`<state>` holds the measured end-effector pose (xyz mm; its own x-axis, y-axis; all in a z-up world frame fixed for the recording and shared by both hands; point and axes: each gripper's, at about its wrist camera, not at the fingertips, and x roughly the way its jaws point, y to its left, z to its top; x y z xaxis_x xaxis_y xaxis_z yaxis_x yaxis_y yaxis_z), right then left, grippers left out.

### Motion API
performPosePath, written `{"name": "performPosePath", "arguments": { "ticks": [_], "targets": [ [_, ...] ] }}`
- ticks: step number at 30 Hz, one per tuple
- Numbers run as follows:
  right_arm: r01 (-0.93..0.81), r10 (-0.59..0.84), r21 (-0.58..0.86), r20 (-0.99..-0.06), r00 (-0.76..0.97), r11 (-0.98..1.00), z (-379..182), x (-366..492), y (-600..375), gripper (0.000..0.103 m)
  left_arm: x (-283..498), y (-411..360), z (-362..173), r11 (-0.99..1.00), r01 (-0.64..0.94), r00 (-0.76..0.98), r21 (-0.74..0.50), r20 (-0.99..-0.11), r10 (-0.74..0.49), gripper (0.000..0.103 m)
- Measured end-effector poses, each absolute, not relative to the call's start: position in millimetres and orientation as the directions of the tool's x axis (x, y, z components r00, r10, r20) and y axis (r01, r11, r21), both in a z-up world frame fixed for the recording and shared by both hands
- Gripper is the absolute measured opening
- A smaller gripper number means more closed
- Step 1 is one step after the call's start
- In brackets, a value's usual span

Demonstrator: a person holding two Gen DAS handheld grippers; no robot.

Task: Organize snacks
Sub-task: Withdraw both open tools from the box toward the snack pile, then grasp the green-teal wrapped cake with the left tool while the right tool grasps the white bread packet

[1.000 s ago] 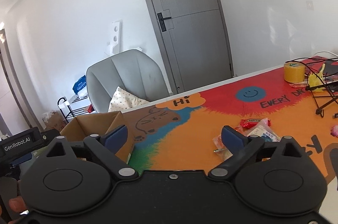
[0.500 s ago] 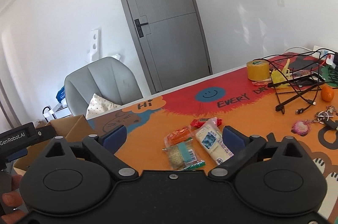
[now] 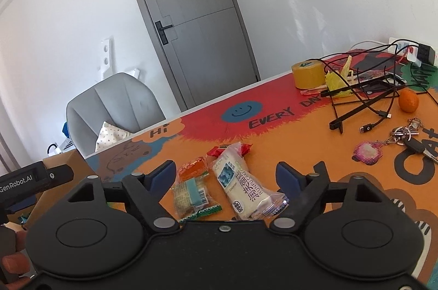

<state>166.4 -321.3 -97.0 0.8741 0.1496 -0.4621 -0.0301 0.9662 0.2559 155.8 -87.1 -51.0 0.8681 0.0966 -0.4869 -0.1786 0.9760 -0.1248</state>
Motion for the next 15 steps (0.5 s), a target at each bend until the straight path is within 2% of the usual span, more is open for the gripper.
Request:
{"name": "performPosePath", "arguments": {
  "ticks": [7,15],
  "targets": [
    [-0.018,0.155,0.272,-0.492,0.856,0.962,-115,183,-331,0.063,172,-108,-66,0.983,-0.153,0.851,-0.104,-0.519,0.078,0.103],
    [-0.016,0.170,0.286,-0.522,0.836,0.958,-130,201,-334,0.060,192,-127,-85,0.986,-0.147,0.826,-0.075,-0.558,0.081,0.103]
  ]
}}
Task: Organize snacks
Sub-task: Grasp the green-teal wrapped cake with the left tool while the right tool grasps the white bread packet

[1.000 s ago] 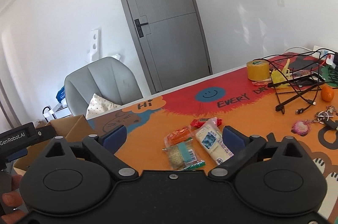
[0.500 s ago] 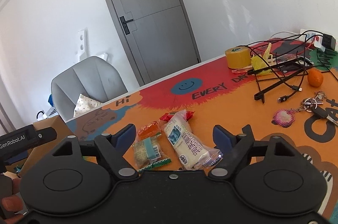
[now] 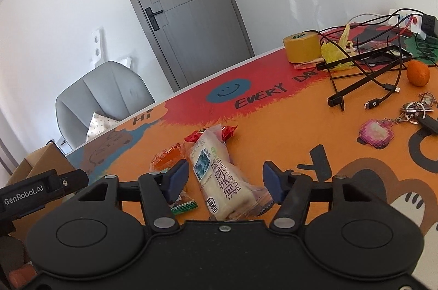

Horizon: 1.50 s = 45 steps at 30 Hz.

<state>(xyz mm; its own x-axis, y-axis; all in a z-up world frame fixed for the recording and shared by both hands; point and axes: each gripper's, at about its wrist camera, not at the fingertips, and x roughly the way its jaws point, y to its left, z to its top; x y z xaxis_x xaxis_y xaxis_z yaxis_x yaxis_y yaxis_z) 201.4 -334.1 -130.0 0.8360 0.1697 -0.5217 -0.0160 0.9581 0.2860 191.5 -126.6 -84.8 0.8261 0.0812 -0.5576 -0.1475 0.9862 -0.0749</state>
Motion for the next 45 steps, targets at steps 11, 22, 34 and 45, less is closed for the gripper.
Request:
{"name": "performPosePath", "arguments": {
  "ticks": [11,22,34,45],
  "targets": [
    [-0.022,0.228,0.367,-0.529,0.817,0.930,-154,214,-337,0.033,211,-153,-107,0.994,-0.105,0.808,-0.025,-0.586,0.070,0.103],
    [0.078,0.130,0.360,-0.518,0.845,0.930,-152,207,-352,0.030,229,-191,-123,0.999,-0.045,0.803,0.013,-0.594,0.044,0.103],
    [0.141,0.093,0.388,-0.526,0.845,0.911,-154,206,-364,0.040,241,-203,-137,0.999,-0.027,0.792,0.046,-0.609,0.049,0.102],
    [0.092,0.063,0.263,-0.529,0.846,0.960,-152,207,-342,0.069,236,-181,-133,0.999,-0.036,0.773,0.009,-0.633,0.033,0.048]
  ]
}}
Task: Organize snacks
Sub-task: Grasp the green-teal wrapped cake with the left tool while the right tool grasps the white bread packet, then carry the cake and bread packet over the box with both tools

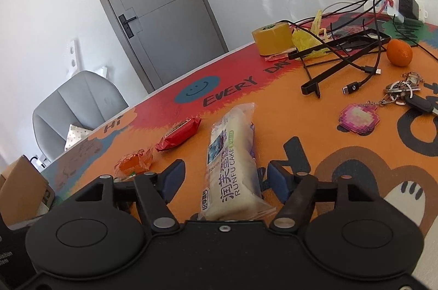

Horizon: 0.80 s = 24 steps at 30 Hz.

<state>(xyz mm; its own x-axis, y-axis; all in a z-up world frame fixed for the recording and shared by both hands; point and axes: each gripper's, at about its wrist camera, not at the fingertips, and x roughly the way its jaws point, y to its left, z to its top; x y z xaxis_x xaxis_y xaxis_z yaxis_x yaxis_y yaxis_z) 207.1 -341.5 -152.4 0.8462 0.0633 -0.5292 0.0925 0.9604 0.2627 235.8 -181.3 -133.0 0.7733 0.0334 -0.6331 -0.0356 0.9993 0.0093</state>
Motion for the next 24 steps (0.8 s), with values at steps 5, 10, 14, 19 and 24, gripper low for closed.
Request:
{"name": "performPosePath", "arguments": {
  "ticks": [5,10,14,19,24],
  "targets": [
    [0.067,0.056,0.207,-0.536,0.843,0.976,-153,209,-331,0.069,228,-163,-123,0.999,-0.048,0.781,-0.006,-0.624,0.034,0.048],
    [0.061,0.031,0.147,-0.555,0.831,0.987,-154,211,-321,0.054,215,-147,-110,0.998,-0.055,0.797,-0.028,-0.604,0.027,0.048],
    [0.053,0.018,0.109,-0.568,0.823,0.993,-153,207,-312,0.037,206,-132,-101,0.997,-0.066,0.805,-0.048,-0.593,0.025,0.048],
    [0.032,0.047,0.130,-0.559,0.828,0.991,-147,196,-301,0.030,196,-113,-90,0.994,-0.084,0.821,-0.074,-0.570,0.027,0.048],
    [0.008,0.064,0.134,-0.529,0.846,0.991,-134,186,-286,0.029,184,-93,-74,0.990,-0.101,0.846,-0.098,-0.532,0.034,0.048]
  ]
}}
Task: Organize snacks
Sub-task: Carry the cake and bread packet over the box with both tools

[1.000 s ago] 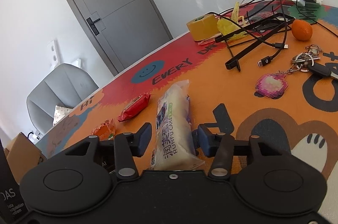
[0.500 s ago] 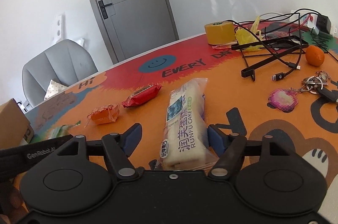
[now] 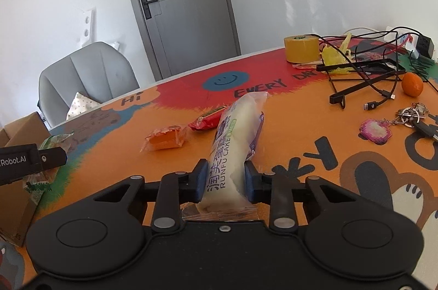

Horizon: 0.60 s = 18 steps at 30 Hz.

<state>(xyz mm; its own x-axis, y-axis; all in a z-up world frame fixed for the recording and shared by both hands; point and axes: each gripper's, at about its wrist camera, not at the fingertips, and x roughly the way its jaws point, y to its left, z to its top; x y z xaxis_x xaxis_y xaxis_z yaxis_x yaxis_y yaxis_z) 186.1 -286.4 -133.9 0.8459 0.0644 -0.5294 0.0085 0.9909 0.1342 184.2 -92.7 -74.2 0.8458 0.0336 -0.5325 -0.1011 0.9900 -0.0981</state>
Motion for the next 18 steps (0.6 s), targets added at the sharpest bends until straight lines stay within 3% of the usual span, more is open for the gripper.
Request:
{"name": "performPosePath", "arguments": {
  "ticks": [18],
  "targets": [
    [-0.139,0.191,0.148,-0.447,0.874,0.979,-96,179,-213,0.029,162,-11,-41,0.966,-0.215,0.885,-0.143,-0.447,0.130,0.048]
  ]
}}
